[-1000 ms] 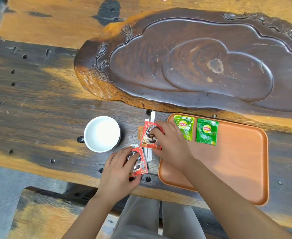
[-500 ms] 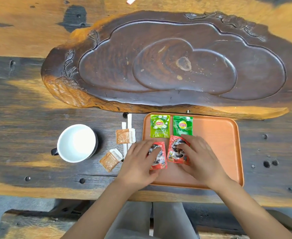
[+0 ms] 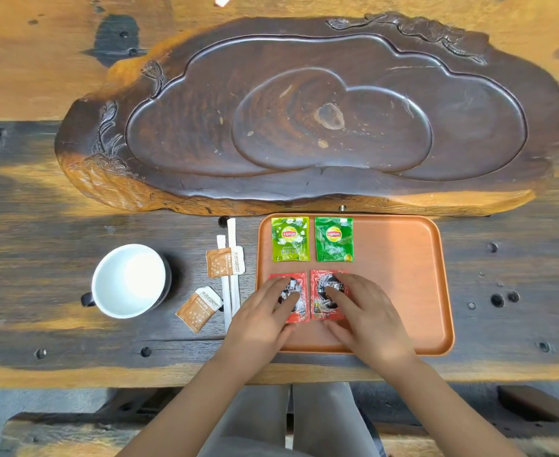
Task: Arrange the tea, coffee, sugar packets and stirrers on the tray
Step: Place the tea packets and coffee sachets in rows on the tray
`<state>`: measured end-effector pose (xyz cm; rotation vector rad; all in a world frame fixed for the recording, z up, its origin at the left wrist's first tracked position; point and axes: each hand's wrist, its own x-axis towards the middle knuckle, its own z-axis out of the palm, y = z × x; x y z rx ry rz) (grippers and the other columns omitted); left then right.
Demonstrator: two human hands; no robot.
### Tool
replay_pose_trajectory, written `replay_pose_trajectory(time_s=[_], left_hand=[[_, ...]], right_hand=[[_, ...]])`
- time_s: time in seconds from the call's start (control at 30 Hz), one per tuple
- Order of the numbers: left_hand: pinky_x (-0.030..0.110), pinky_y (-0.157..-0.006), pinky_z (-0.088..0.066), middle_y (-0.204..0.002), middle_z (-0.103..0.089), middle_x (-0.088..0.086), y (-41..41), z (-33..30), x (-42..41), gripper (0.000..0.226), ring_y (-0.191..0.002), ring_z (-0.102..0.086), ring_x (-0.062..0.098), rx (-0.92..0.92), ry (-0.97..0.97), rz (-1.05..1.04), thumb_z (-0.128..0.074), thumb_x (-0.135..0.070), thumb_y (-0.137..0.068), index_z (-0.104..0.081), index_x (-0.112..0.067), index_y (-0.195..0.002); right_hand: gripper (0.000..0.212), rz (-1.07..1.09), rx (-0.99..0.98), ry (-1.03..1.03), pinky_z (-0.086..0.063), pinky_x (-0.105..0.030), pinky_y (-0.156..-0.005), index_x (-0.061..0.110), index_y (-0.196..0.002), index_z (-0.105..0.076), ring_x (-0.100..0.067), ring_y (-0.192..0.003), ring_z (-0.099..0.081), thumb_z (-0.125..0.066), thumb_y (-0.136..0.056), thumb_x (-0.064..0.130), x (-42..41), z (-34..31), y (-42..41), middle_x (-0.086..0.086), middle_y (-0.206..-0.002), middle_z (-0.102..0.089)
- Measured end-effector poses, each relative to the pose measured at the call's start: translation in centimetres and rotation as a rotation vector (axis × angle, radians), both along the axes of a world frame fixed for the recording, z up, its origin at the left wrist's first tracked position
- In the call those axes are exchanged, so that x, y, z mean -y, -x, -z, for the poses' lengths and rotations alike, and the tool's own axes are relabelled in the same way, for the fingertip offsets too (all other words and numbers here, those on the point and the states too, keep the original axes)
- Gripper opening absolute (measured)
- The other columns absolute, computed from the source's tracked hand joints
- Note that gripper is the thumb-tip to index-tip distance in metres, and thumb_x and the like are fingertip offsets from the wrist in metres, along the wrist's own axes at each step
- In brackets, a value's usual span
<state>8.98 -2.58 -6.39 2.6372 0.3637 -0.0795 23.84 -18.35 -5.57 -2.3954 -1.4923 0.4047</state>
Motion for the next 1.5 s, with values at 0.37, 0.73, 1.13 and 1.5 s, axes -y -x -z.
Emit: replay_pose_trajectory(time_s=[0.37,0.73,1.13,1.5], left_hand=[[0.041,-0.082,-0.055,-0.125,-0.059,0.014,-0.8,0.4,0.1,0.044,-0.121,-0.049,0.029,-0.009,0.039,-0.028,-0.073,-0.014,-0.07,-0.061,-0.009,-0.112],[0.035,-0.083,-0.052,-0.122,-0.061,0.014,-1.3,0.3,0.2,0.044,-0.121,-0.044,0.025,0.016,0.031,-0.061,-0.075,-0.011,-0.067,-0.064,-0.009,-0.11],[0.027,-0.095,-0.041,-0.126,-0.057,0.005,0.8,-2.6,-0.7,0.043,-0.12,-0.046,0.016,0.112,0.094,-0.296,-0.068,-0.019,-0.076,-0.058,-0.013,-0.118],[0.043,-0.086,-0.05,-0.125,-0.058,0.01,9.7,-1.5,-4.0,0.042,-0.111,-0.056,0.029,-0.183,-0.04,-0.586,-0.08,-0.021,-0.066,-0.062,-0.012,-0.103]], right_hand=[[0.048,0.038,0.002,0.03,-0.048,-0.042,-0.092,0.013,-0.111,-0.064,-0.033,-0.112,-0.057,-0.079,-0.067,0.022,0.4,0.7,-0.1,-0.012,-0.12,-0.063],[0.048,0.054,-0.029,0.026,-0.05,-0.044,-0.091,0.012,-0.114,-0.063,-0.033,-0.115,-0.053,-0.077,-0.068,0.017,0.3,1.0,-0.3,-0.013,-0.122,-0.061],[0.033,0.096,-0.004,-0.127,-0.045,-0.04,-0.091,0.011,-0.109,-0.065,-0.029,-0.112,-0.052,-0.06,-0.082,0.029,-2.6,-1.0,0.2,-0.013,-0.117,-0.062],[0.043,-0.235,0.0,-0.04,-0.047,-0.05,-0.093,0.006,-0.089,-0.069,-0.037,-0.108,-0.06,-0.085,-0.049,0.008,-16.6,0.1,4.0,-0.02,-0.111,-0.066]])
